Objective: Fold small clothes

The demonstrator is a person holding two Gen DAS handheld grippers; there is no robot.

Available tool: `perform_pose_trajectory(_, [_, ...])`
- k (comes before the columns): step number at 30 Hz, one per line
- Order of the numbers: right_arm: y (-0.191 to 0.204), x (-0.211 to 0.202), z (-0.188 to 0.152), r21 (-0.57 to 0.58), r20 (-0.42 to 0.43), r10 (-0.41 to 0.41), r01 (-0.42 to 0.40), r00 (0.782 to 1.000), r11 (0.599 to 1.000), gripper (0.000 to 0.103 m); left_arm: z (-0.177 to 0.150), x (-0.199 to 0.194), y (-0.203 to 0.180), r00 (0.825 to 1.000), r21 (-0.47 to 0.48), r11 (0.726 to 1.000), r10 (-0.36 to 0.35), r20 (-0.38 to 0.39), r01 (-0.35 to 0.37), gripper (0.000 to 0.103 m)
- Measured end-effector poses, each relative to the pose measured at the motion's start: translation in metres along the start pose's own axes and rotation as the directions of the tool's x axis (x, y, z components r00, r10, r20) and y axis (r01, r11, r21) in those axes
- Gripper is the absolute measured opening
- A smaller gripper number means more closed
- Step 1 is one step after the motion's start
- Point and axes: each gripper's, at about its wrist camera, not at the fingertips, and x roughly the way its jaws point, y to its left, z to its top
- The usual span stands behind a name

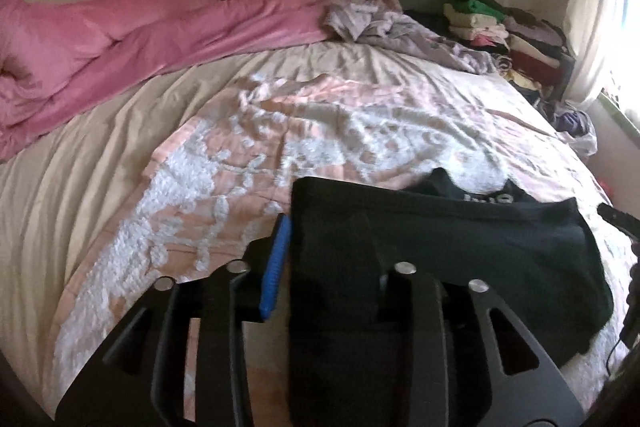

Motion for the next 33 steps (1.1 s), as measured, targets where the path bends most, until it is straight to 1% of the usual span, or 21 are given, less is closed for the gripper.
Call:
perform_pose_trajectory(1, [0.006, -0.004, -0.001, -0.012, -0.004, 0.019, -0.019, 1.0, 1.0, 0.052, -0.002, -0.003, -0.005, 1.0, 0.007, 1.0, -0.009, -0.001, 0.009, 0.031])
perform_pose_trajectory(2, [0.01, -0.006, -0.002, -0.02, -0.004, 0.03, -0.03, 1.0, 0.999, 0.056, -0.003, -0.005, -0.008, 1.0, 0.011, 1.0, -0.016, -0.004, 0.016, 0.032])
perform_pose_trajectory(3, [0.018, -0.01, -0.004, -0.039, -0.006, 0.049, -0.049, 0.999, 0.998, 0.058, -0.005, -0.007, -0.014, 1.0, 0.015, 0.999, -0.029, -0.011, 0.029, 0.033])
perform_pose_trajectory(6, [0.039, -0.02, -0.013, -0.087, -0.018, 0.095, -0.096, 0.995, 0.992, 0.06, -0.011, -0.011, -0.027, 0.998, 0.033, 0.998, -0.059, -0.026, 0.06, 0.037])
perform_pose_trajectory(7, [0.049, -0.024, -0.021, -0.105, -0.031, 0.125, -0.128, 0.992, 0.986, 0.062, -0.015, -0.012, -0.032, 0.997, 0.042, 0.996, -0.072, -0.037, 0.073, 0.038])
perform_pose_trajectory(9, [0.065, -0.026, -0.035, -0.128, -0.065, 0.168, -0.175, 0.984, 0.976, 0.062, -0.022, -0.013, -0.041, 0.995, 0.054, 0.995, -0.086, -0.052, 0.089, 0.04])
perform_pose_trajectory(11, [0.08, -0.026, -0.046, -0.15, -0.093, 0.189, -0.201, 0.978, 0.968, 0.064, -0.031, -0.011, -0.05, 0.993, 0.071, 0.993, -0.092, -0.076, 0.097, 0.044])
perform_pose_trajectory(12, [0.087, -0.026, -0.05, -0.166, -0.105, 0.192, -0.207, 0.976, 0.964, 0.065, -0.035, -0.011, -0.052, 0.992, 0.077, 0.992, -0.093, -0.082, 0.099, 0.048])
perform_pose_trajectory(13, [0.096, -0.024, -0.055, -0.184, -0.116, 0.186, -0.205, 0.976, 0.961, 0.066, -0.039, -0.01, -0.056, 0.992, 0.093, 0.991, -0.092, -0.09, 0.1, 0.052])
perform_pose_trajectory(15, [0.107, -0.022, -0.064, -0.206, -0.135, 0.184, -0.209, 0.974, 0.956, 0.067, -0.048, -0.009, -0.061, 0.99, 0.115, 0.988, -0.087, -0.109, 0.1, 0.055])
perform_pose_trajectory(18, [0.115, -0.019, -0.076, -0.221, -0.157, 0.168, -0.2, 0.973, 0.954, 0.071, -0.062, -0.006, -0.062, 0.983, 0.111, 0.987, -0.095, -0.16, 0.113, 0.056])
perform_pose_trajectory(20, [0.113, -0.014, -0.083, -0.207, -0.176, 0.14, -0.176, 0.974, 0.962, 0.072, -0.07, -0.004, -0.062, 0.981, 0.113, 0.987, -0.089, -0.174, 0.109, 0.056])
perform_pose_trajectory(21, [0.112, -0.011, -0.086, -0.207, -0.189, 0.118, -0.157, 0.975, 0.966, 0.072, -0.072, -0.003, -0.061, 0.981, 0.115, 0.987, -0.087, -0.175, 0.108, 0.056])
perform_pose_trajectory(22, [0.11, -0.007, -0.092, -0.22, -0.204, 0.07, -0.116, 0.977, 0.969, 0.072, -0.075, -0.003, -0.06, 0.98, 0.112, 0.988, -0.088, -0.178, 0.109, 0.056])
perform_pose_trajectory(23, [0.109, -0.004, -0.096, -0.228, -0.209, 0.052, -0.1, 0.976, 0.969, 0.071, -0.078, -0.002, -0.059, 0.979, 0.109, 0.988, -0.093, -0.18, 0.113, 0.056])
perform_pose_trajectory(27, [0.11, -0.003, -0.103, -0.237, -0.186, 0.027, -0.072, 0.982, 0.969, 0.071, -0.086, -0.002, -0.059, 0.982, 0.112, 0.987, -0.1, -0.161, 0.118, 0.056])
perform_pose_trajectory(28, [0.111, -0.005, -0.105, -0.233, -0.181, 0.024, -0.066, 0.983, 0.97, 0.071, -0.087, -0.003, -0.058, 0.982, 0.106, 0.987, -0.103, -0.16, 0.121, 0.056])
perform_pose_trajectory(31, [0.107, -0.014, -0.106, -0.185, -0.16, 0.057, -0.087, 0.985, 0.979, 0.072, -0.084, -0.008, -0.056, 0.98, 0.082, 0.988, -0.113, -0.167, 0.128, 0.056])
perform_pose_trajectory(33, [0.104, -0.021, -0.105, -0.169, -0.148, 0.074, -0.099, 0.986, 0.981, 0.075, -0.083, -0.014, -0.056, 0.98, 0.078, 0.988, -0.117, -0.163, 0.131, 0.057])
